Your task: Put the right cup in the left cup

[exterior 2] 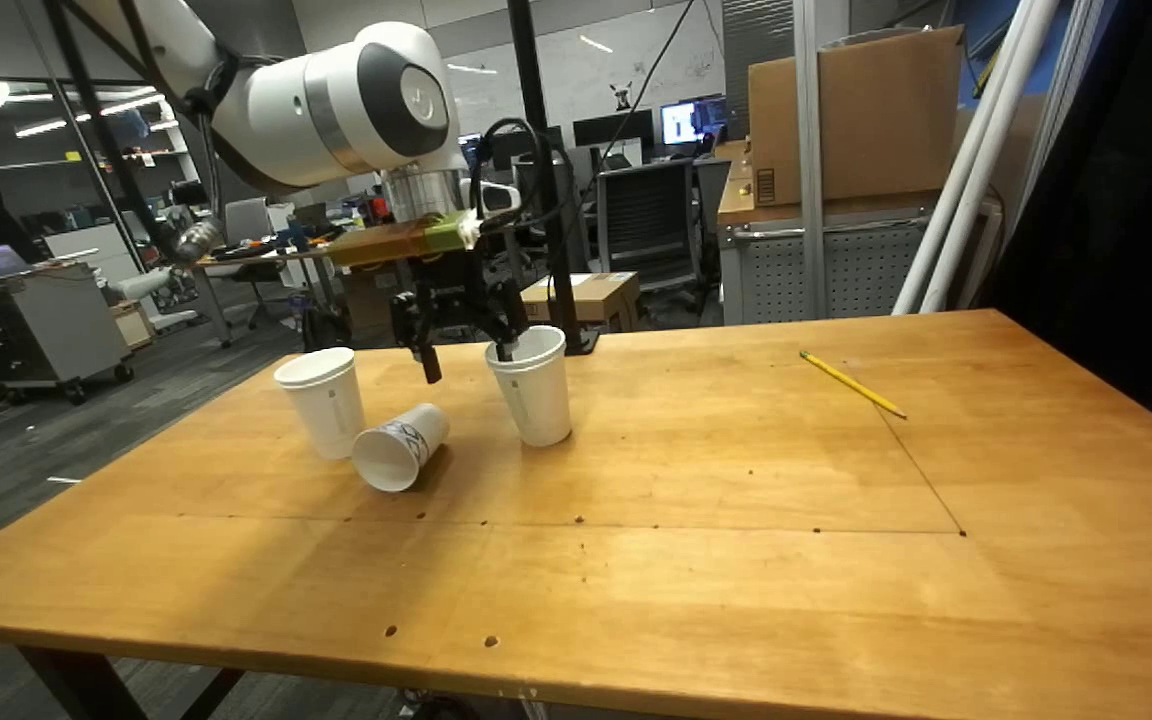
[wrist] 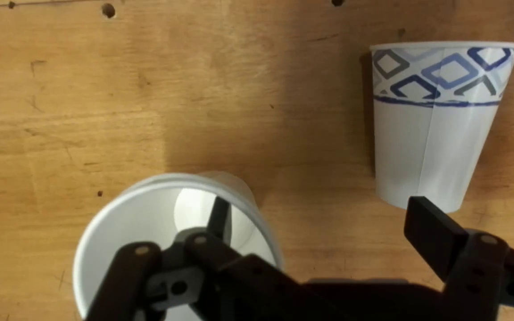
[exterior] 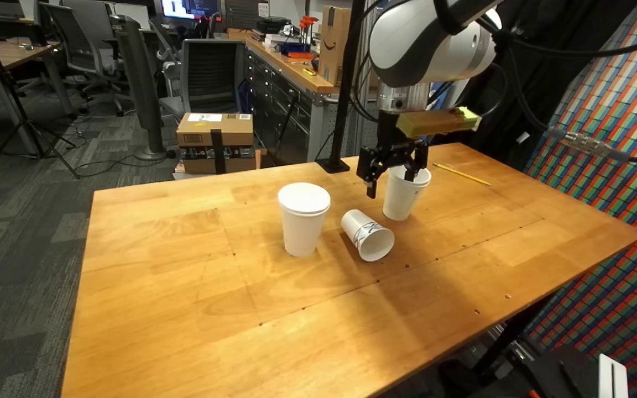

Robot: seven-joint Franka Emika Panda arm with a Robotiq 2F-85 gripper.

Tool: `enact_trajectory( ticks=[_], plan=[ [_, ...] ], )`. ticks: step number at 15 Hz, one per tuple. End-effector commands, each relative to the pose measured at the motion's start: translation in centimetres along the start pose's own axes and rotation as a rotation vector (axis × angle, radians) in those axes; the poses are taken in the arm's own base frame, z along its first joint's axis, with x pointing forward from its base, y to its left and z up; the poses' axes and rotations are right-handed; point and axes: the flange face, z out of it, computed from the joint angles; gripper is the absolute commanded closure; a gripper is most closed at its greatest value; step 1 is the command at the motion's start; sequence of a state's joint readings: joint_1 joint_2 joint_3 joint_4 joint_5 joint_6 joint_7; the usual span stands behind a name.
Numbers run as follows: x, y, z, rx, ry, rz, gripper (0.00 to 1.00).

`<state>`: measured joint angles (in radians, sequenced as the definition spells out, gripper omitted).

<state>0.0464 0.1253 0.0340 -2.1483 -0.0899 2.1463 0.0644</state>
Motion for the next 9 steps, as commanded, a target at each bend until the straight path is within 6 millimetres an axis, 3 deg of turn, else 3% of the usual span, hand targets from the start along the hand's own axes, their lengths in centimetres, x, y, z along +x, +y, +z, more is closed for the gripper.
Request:
enact_trajectory(
  ticks=[1,3,9],
  plan=[
    [-1.5,0.4,1.0,0.018,-0.019,0.029,0.00],
    [-2.0,0.5,1.7,0.017,-0.035,0.032,0.26],
    [-2.5,0.0,1.5,0.019,-0.031,0.018,0.77]
  ],
)
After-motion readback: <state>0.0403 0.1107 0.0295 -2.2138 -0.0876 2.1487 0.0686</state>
